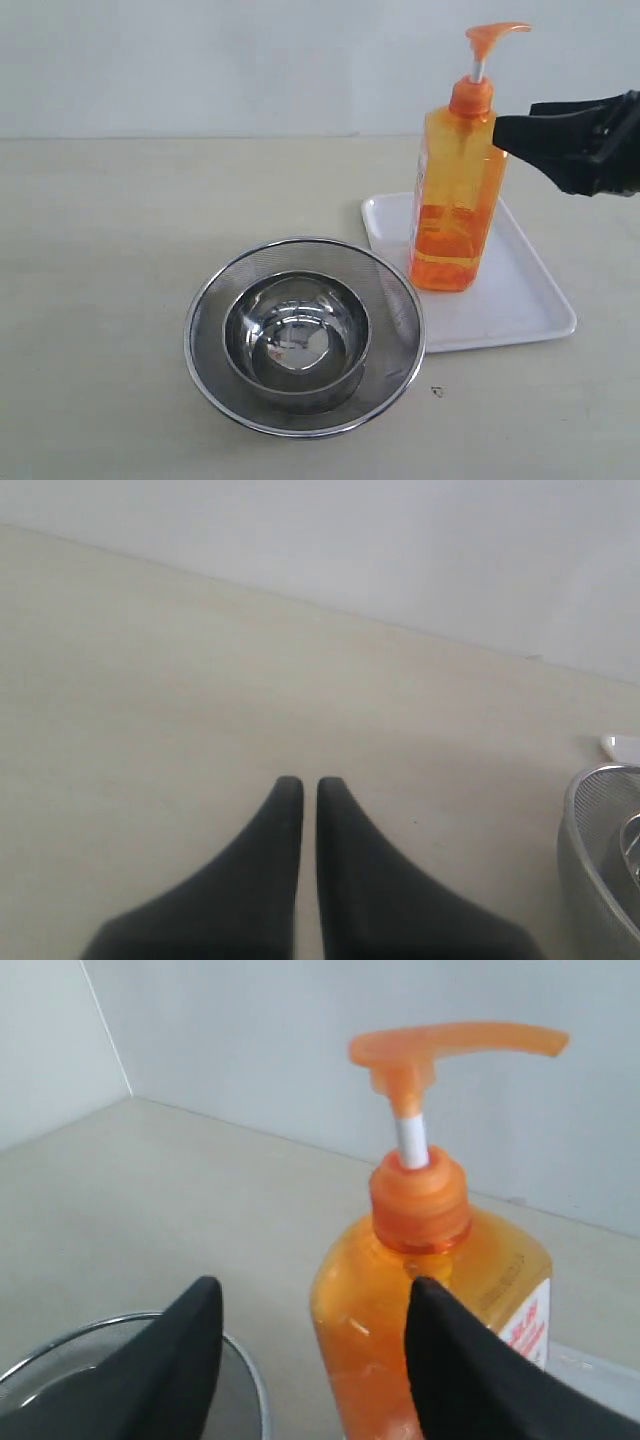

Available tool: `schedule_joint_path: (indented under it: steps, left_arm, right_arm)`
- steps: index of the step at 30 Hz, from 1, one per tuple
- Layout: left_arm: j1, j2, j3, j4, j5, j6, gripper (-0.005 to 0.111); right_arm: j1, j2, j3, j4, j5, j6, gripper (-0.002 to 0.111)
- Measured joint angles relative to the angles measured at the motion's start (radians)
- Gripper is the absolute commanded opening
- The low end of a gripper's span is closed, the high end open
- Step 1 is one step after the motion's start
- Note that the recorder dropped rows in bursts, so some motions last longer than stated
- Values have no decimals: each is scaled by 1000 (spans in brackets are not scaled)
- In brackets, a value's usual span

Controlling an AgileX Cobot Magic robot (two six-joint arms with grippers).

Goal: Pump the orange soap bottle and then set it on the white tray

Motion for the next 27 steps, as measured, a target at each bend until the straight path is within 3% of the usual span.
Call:
schedule_joint_path:
  steps: [4,7,10,13,16,27]
  left_arm:
    - [0,0,0,0,0,0,5]
    - [0,0,0,0,0,0,5]
    - [0,0,0,0,0,0,5]
    - [0,0,0,0,0,0,5]
    - [0,0,0,0,0,0,5]
    - [0,0,0,0,0,0,5]
  right_arm:
    - [103,-72,35,39,91,-29,49]
    - [238,-114,51,180,254,-150,49]
    - [355,-126,53,484,408,-408,51]
    - [458,-126,58,996,454,-768,56]
    - [474,-126,58,1242,442,-945,61]
    - [476,180,58,1308,94,-1003,65]
